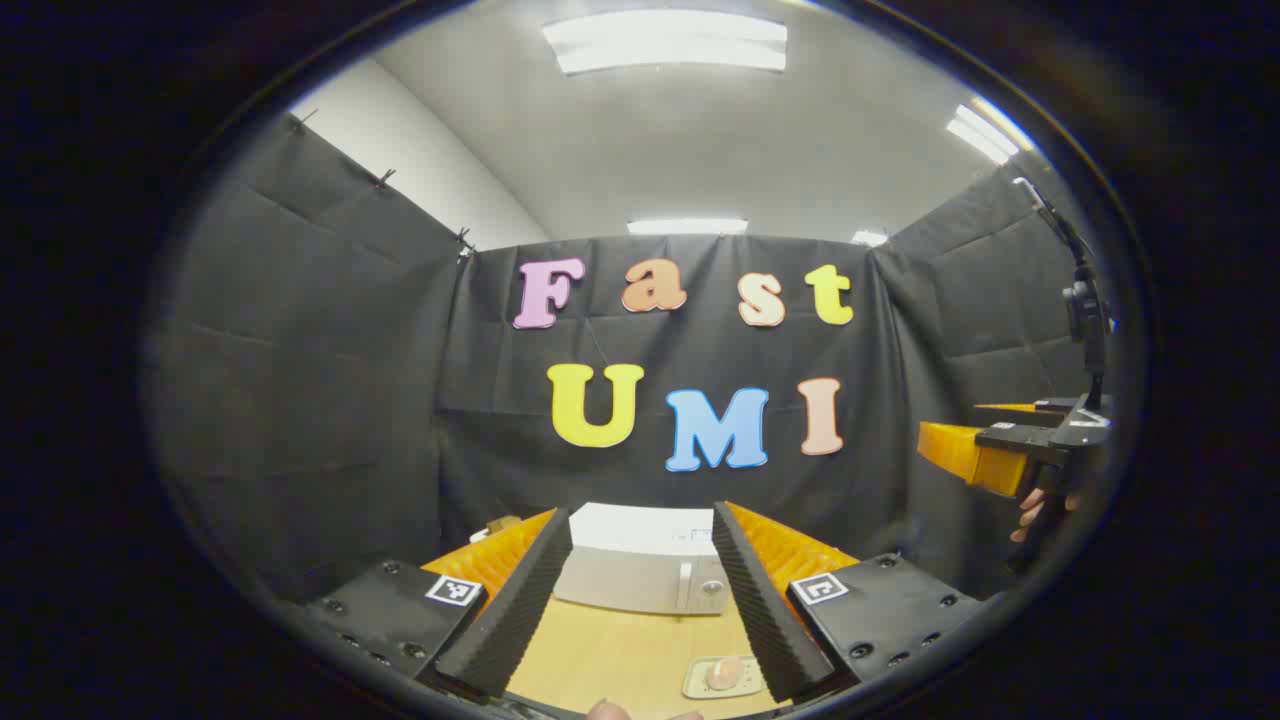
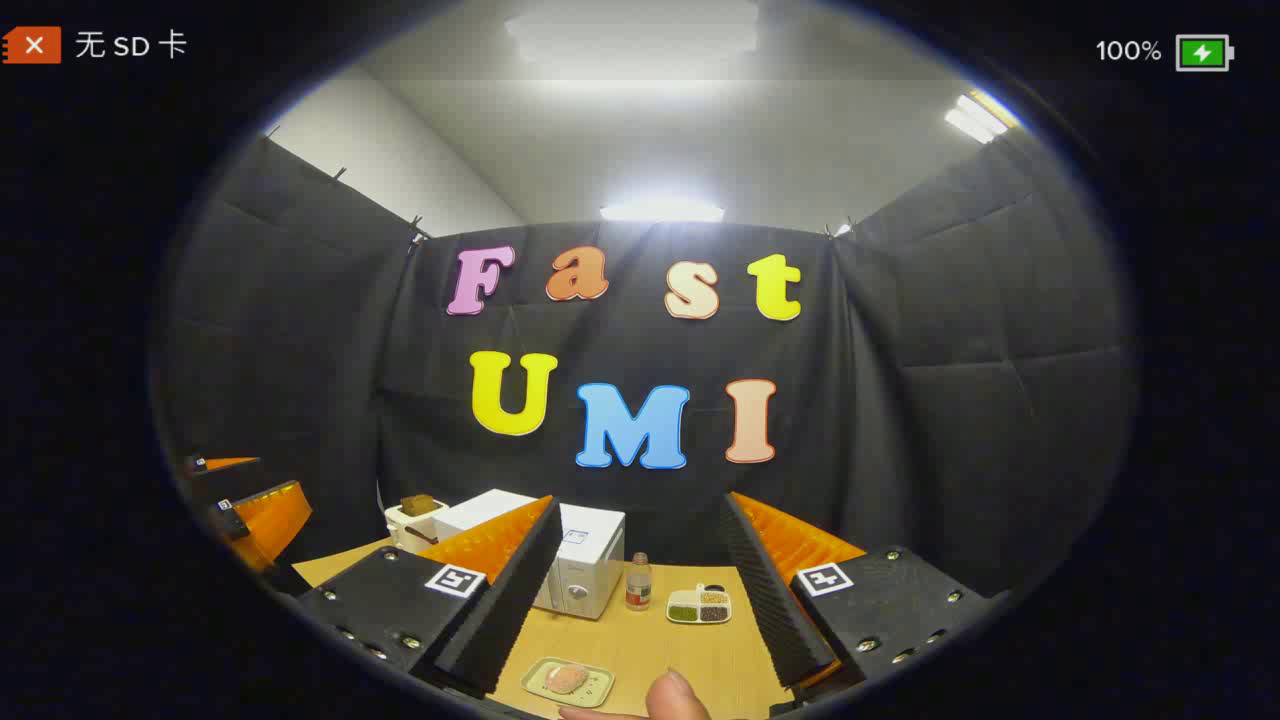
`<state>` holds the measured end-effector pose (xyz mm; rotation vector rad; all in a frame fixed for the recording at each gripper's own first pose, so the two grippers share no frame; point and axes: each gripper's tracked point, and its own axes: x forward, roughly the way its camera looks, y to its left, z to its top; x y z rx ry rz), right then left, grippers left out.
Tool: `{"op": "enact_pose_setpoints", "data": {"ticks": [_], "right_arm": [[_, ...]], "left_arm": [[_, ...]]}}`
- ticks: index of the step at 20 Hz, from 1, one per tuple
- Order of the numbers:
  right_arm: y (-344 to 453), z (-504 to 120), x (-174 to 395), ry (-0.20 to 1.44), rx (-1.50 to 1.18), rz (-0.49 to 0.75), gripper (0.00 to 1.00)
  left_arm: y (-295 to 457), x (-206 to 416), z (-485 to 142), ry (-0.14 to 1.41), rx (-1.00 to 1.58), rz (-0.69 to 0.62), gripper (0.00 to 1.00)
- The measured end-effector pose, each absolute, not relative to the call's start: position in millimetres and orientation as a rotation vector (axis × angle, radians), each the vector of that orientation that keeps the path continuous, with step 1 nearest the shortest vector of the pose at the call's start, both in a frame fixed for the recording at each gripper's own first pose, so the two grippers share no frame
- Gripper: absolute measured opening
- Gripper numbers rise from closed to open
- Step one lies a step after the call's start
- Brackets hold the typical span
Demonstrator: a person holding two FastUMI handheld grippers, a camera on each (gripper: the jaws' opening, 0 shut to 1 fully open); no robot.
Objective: Open the microwave oven with the left hand, put the food in, and close the microwave oven.
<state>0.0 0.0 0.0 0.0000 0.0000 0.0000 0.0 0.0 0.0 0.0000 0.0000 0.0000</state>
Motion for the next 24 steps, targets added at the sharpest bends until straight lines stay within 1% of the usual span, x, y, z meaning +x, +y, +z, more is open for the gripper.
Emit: {"op": "enact_pose_setpoints", "data": {"ticks": [9, 12, 20, 24], "right_arm": [[-4.1, 1.5, 1.2, -0.006, 0.003, -0.021, 0.97], [-17.8, 1.7, -2.1, -0.009, 0.012, -0.027, 0.97], [-25.0, -4.6, 9.7, -0.006, 0.016, 0.016, 0.97], [-32.1, -9.9, 24.9, -0.003, 0.024, 0.050, 0.97]], "left_arm": [[-14.2, 3.4, -1.8, 0.015, 0.006, -0.005, 0.94], [-19.6, 1.7, 2.9, 0.009, 0.018, -0.003, 0.94], [-29.7, 3.7, -4.6, 0.022, 0.029, 0.033, 0.94], [-35.1, 13.3, -20.7, 0.046, 0.022, 0.064, 0.94]]}}
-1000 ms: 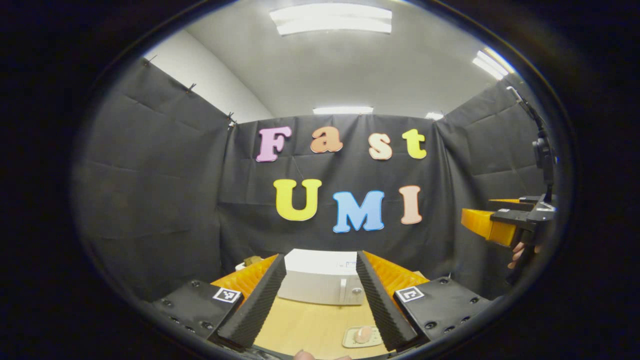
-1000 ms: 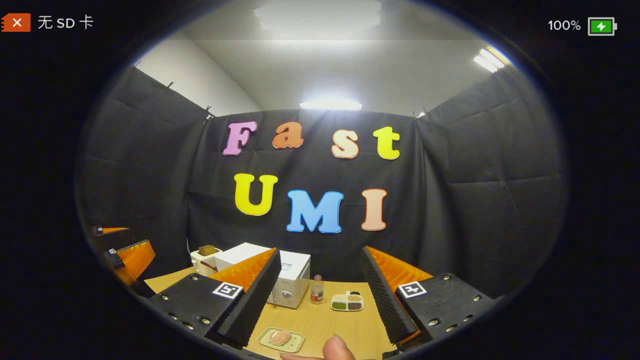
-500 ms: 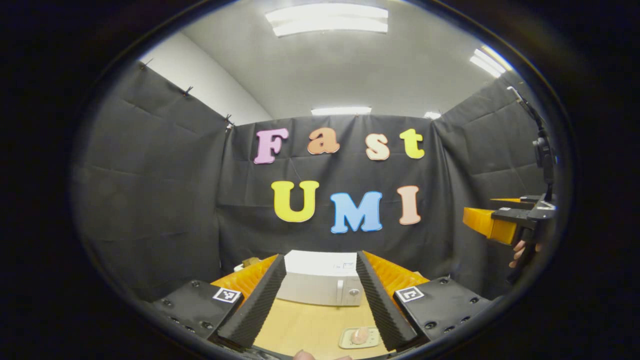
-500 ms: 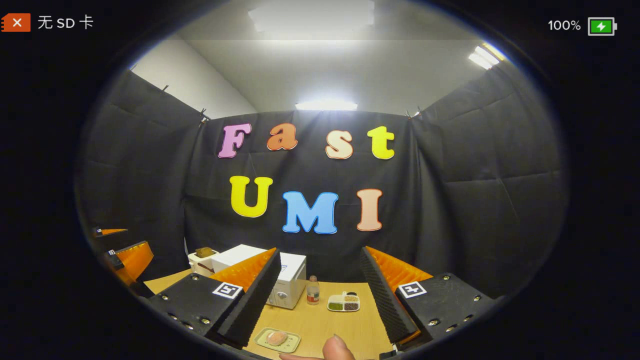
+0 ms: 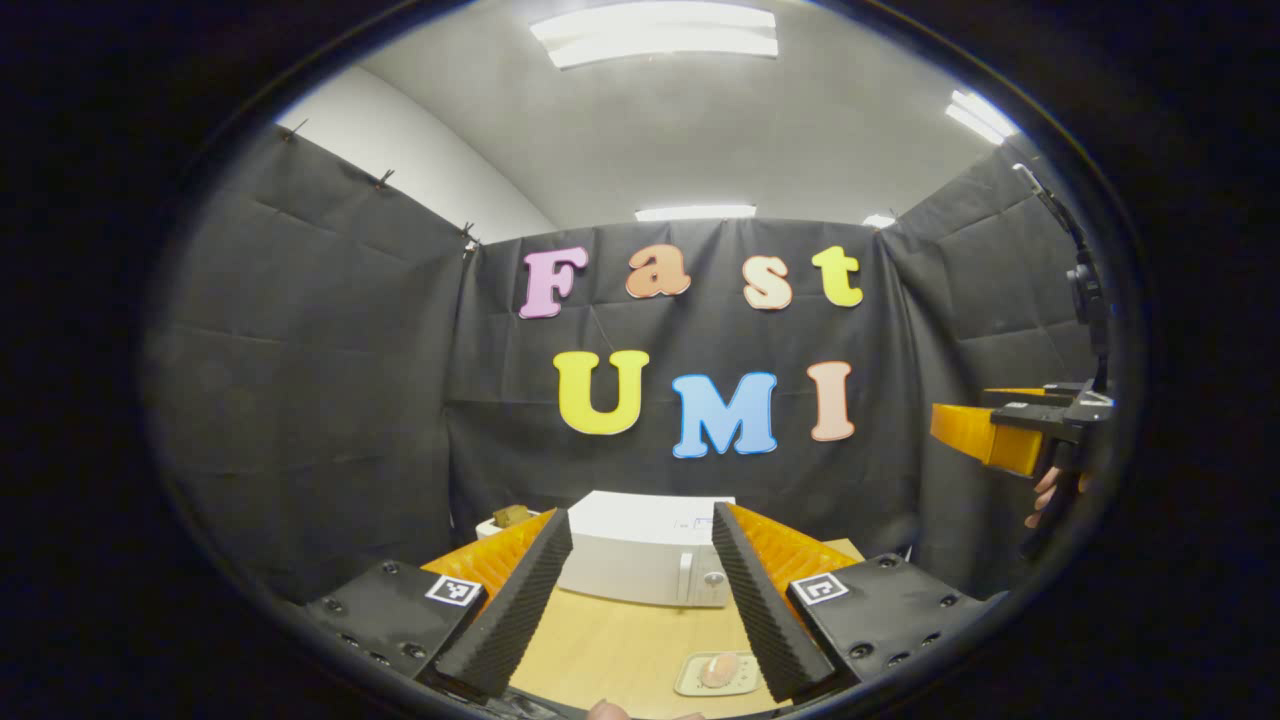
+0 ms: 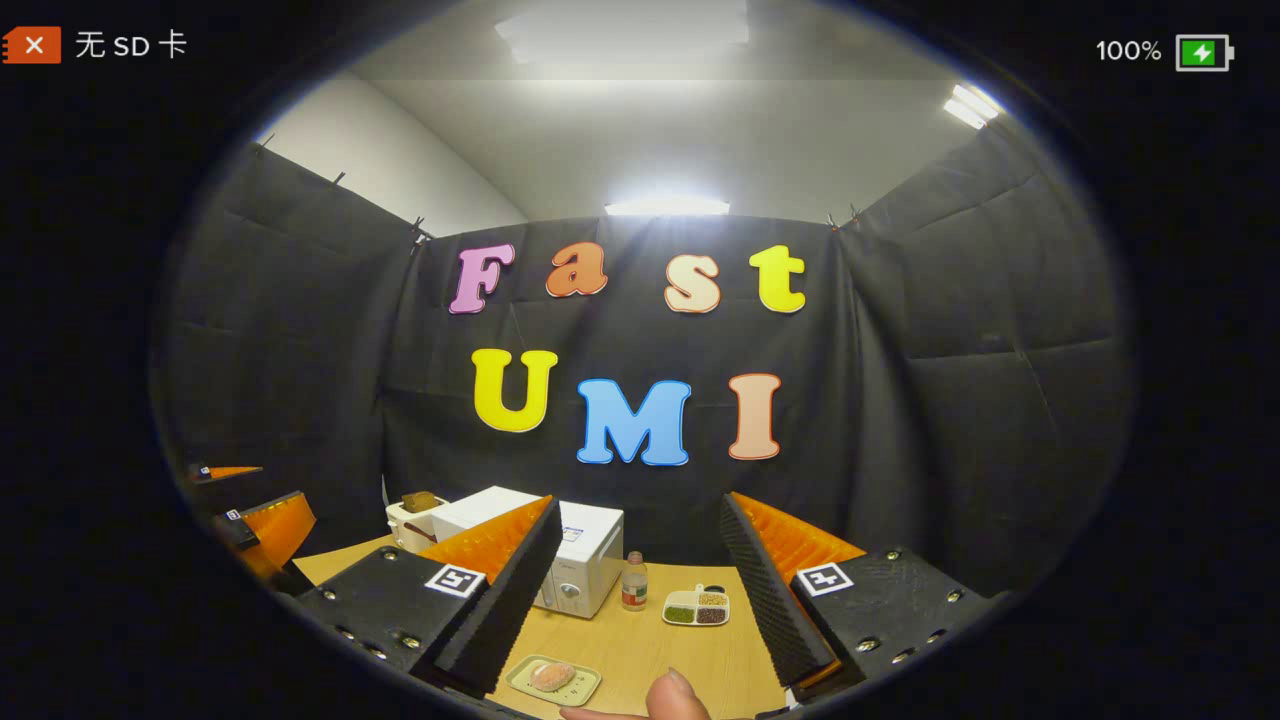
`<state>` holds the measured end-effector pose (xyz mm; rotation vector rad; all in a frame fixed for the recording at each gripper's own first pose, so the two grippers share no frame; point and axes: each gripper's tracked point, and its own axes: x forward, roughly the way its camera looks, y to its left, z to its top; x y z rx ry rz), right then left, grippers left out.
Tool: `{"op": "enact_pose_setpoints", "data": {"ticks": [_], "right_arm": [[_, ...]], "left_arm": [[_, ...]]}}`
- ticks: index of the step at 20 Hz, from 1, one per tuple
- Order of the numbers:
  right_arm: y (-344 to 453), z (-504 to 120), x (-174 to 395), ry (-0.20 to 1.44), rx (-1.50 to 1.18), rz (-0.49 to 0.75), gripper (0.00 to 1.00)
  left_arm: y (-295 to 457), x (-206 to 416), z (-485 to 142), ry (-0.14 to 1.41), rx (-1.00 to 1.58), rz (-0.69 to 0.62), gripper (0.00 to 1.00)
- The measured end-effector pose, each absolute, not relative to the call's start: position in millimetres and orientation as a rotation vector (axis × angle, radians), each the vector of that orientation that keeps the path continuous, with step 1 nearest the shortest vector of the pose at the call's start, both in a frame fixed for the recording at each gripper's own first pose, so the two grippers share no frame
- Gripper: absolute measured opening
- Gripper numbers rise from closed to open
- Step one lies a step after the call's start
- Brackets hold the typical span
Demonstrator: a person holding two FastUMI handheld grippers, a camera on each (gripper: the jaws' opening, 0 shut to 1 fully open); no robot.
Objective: Open the microwave oven with the left hand, put the food in, and close the microwave oven.
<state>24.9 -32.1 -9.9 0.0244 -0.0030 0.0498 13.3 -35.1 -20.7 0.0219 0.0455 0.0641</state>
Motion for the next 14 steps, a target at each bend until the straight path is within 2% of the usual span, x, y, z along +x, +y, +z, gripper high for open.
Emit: {"op": "enact_pose_setpoints", "data": {"ticks": [7, 12, 14], "right_arm": [[-38.2, -18.7, 53.8, -0.027, 0.087, 0.074, 0.97], [-47.8, -28.7, 91.8, -0.088, 0.120, -0.082, 0.97], [-41.4, -27.1, 103.8, -0.123, 0.148, -0.150, 0.97]], "left_arm": [[-38.7, 53.8, -80.2, 0.090, 0.057, 0.081, 0.94], [-33.4, 128.3, -160.9, 0.157, 0.058, -0.018, 0.95], [-28.2, 162.9, -194.2, 0.169, 0.058, -0.068, 0.99]]}}
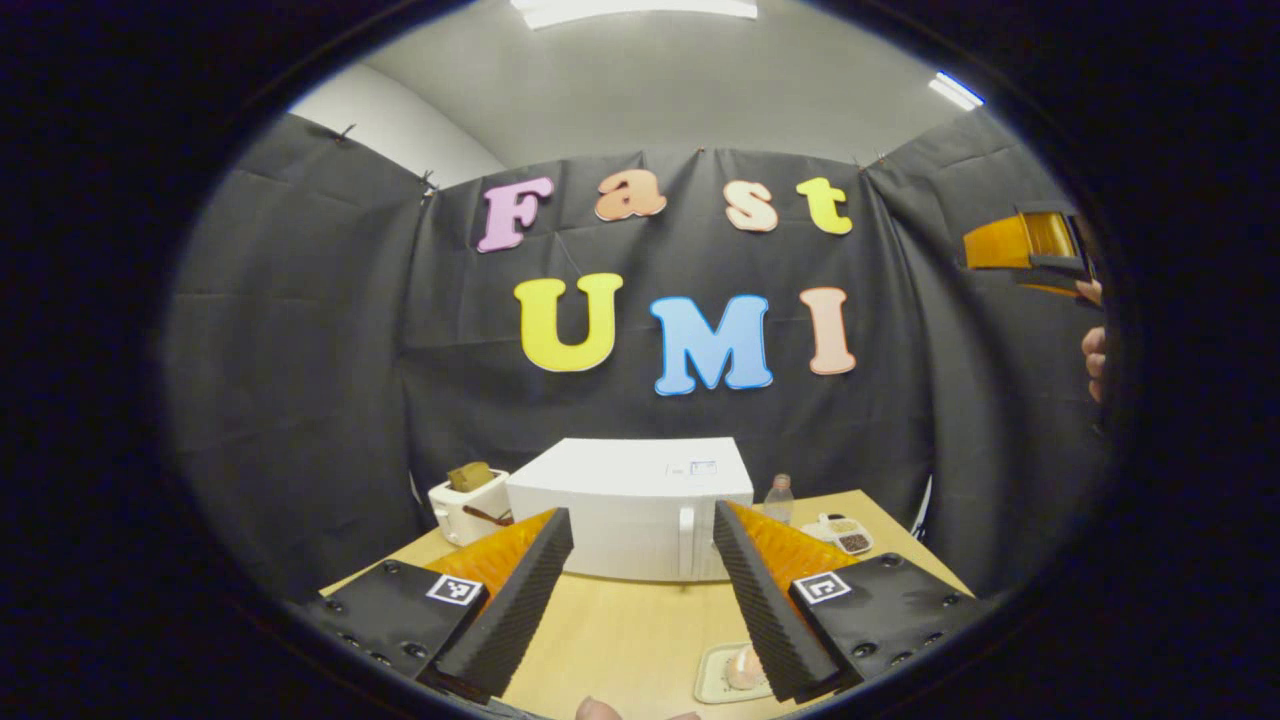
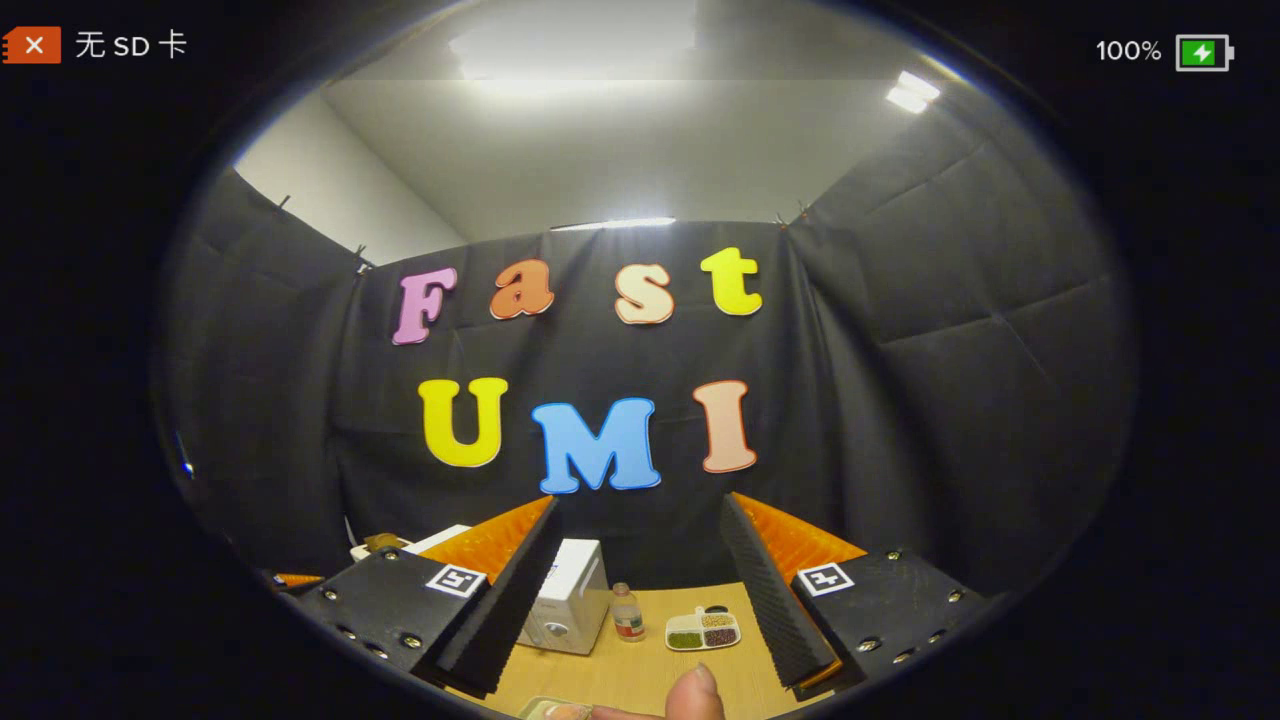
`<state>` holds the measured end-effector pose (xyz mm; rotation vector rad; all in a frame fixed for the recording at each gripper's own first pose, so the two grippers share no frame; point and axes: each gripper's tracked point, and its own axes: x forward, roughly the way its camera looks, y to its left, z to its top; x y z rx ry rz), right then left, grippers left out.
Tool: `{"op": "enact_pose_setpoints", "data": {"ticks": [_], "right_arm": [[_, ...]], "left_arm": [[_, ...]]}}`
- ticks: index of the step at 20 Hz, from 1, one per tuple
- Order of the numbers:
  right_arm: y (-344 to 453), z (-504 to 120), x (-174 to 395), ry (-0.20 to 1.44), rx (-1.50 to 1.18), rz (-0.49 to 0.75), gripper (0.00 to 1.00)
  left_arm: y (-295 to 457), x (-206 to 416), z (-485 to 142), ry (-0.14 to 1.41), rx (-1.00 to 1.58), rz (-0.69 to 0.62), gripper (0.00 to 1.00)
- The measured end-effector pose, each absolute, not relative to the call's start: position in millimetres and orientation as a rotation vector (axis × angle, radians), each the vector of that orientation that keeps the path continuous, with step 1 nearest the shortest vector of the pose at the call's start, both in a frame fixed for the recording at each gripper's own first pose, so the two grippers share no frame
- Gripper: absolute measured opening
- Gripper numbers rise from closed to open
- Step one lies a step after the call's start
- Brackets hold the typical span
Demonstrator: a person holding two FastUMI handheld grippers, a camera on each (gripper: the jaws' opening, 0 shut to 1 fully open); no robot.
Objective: Open the microwave oven with the left hand, put the food in, and close the microwave oven.
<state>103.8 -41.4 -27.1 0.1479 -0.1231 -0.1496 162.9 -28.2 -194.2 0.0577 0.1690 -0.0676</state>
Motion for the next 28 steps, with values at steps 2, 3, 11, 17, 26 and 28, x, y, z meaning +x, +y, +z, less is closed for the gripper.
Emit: {"op": "enact_pose_setpoints", "data": {"ticks": [2, 3, 11, 17, 26, 28], "right_arm": [[-32.6, -27.7, 114.2, -0.167, 0.165, -0.198, 0.98], [-28.6, -28.2, 118.8, -0.177, 0.166, -0.223, 0.98], [-11.7, -57.6, 147.8, -0.050, -0.013, -0.317, 0.98], [-7.6, -75.4, 159.2, 0.029, -0.053, -0.358, 0.97], [-2.3, -86.0, 160.9, 0.079, -0.067, -0.355, 0.97], [0.4, -85.7, 156.6, 0.081, -0.072, -0.346, 0.97]], "left_arm": [[-21.9, 199.6, -236.1, 0.195, 0.059, -0.103, 0.97], [-22.4, 217.7, -262.3, 0.217, 0.050, -0.121, 0.97], [-64.5, 335.5, -406.9, 0.301, -0.011, -0.258, 0.94], [-91.2, 387.3, -471.9, 0.357, -0.022, -0.302, 0.95], [-105.3, 414.6, -507.4, 0.437, -0.036, -0.288, 0.43], [-105.2, 414.3, -508.7, 0.445, -0.012, -0.281, 0.35]]}}
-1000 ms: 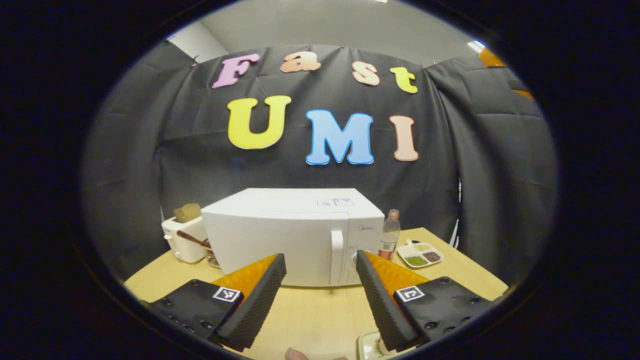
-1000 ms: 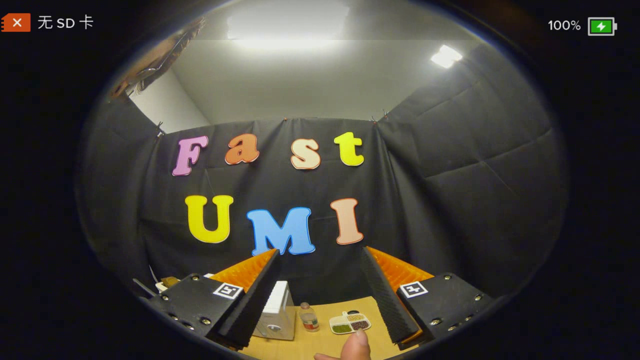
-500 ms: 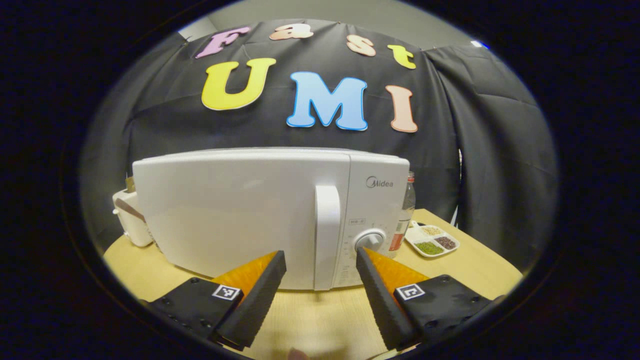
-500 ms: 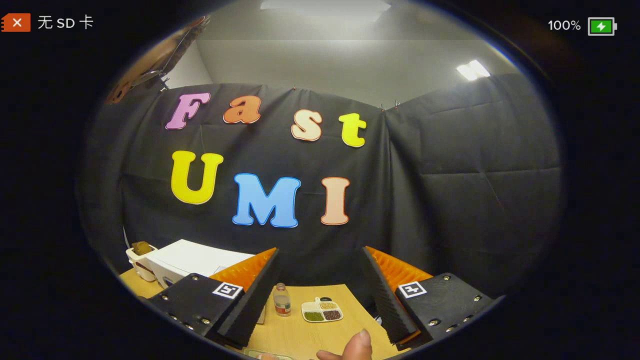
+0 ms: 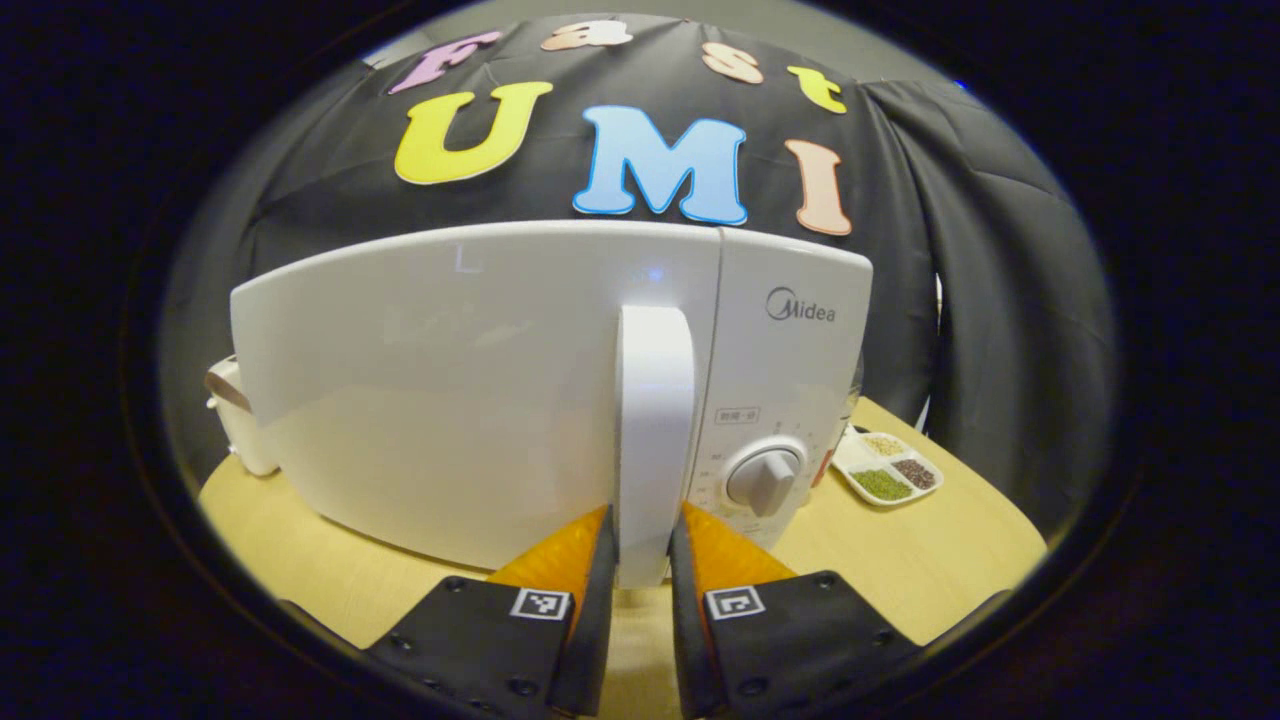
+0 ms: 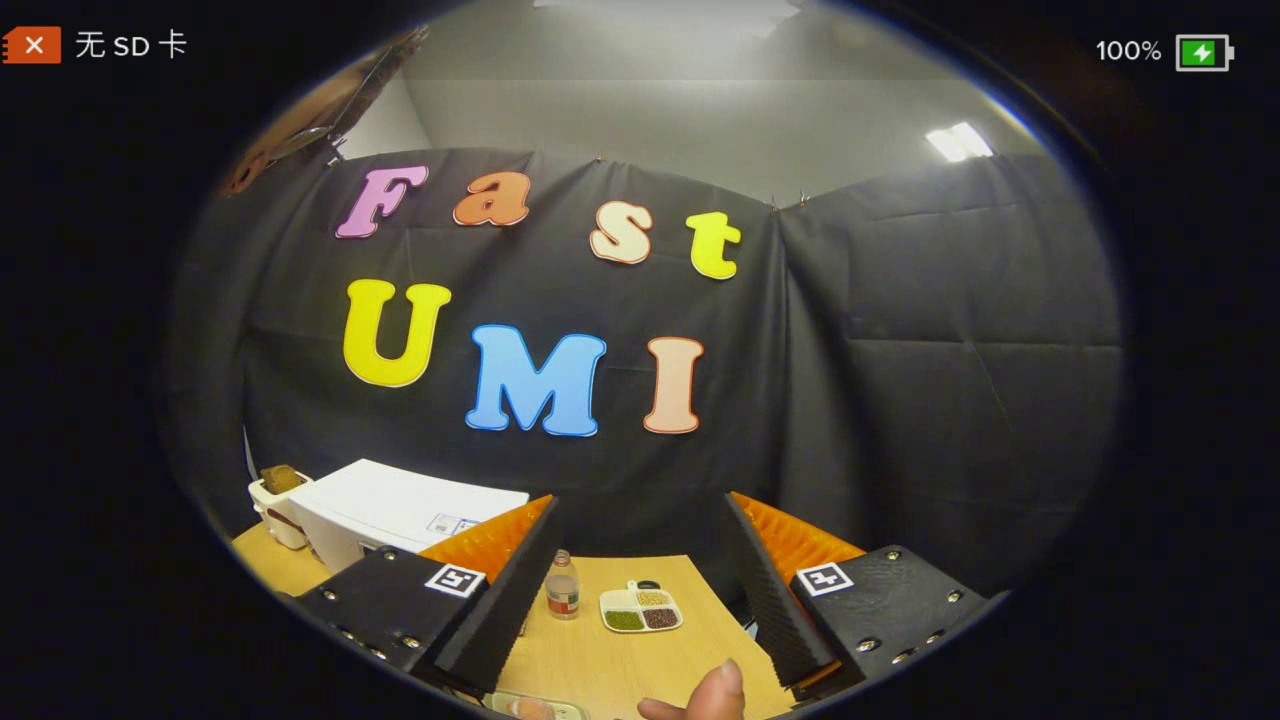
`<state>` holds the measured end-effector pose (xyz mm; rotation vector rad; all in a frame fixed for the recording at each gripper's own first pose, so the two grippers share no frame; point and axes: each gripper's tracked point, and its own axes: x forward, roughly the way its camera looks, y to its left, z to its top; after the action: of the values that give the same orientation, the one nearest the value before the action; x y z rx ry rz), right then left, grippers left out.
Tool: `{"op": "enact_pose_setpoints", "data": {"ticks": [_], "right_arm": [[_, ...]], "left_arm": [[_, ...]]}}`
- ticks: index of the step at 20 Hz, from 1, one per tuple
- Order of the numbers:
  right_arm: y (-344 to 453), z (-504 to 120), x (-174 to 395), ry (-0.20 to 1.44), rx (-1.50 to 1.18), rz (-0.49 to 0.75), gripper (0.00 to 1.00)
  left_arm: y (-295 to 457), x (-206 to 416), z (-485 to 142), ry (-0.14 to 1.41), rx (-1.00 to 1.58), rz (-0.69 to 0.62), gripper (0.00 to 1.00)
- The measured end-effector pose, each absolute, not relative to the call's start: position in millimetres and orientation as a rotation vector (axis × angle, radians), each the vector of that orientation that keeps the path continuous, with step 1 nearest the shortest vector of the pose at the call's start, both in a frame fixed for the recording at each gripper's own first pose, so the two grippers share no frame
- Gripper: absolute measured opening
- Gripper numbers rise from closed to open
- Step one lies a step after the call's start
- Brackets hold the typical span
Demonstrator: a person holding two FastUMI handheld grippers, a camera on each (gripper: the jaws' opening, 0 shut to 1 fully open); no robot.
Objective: Open the microwave oven with the left hand, put the food in, and close the microwave oven.
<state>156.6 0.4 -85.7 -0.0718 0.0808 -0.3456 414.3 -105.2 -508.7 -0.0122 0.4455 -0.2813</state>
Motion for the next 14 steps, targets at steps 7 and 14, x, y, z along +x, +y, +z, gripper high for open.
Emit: {"op": "enact_pose_setpoints", "data": {"ticks": [7, 14], "right_arm": [[1.9, -72.1, 129.6, 0.071, -0.008, -0.343, 0.98], [-14.5, -62.2, 89.7, 0.042, 0.006, -0.376, 0.97]], "left_arm": [[-103.4, 411.1, -511.2, 0.467, -0.034, -0.317, 0.08], [-89.9, 380.2, -507.1, 0.444, -0.018, -0.303, 0.08]]}}
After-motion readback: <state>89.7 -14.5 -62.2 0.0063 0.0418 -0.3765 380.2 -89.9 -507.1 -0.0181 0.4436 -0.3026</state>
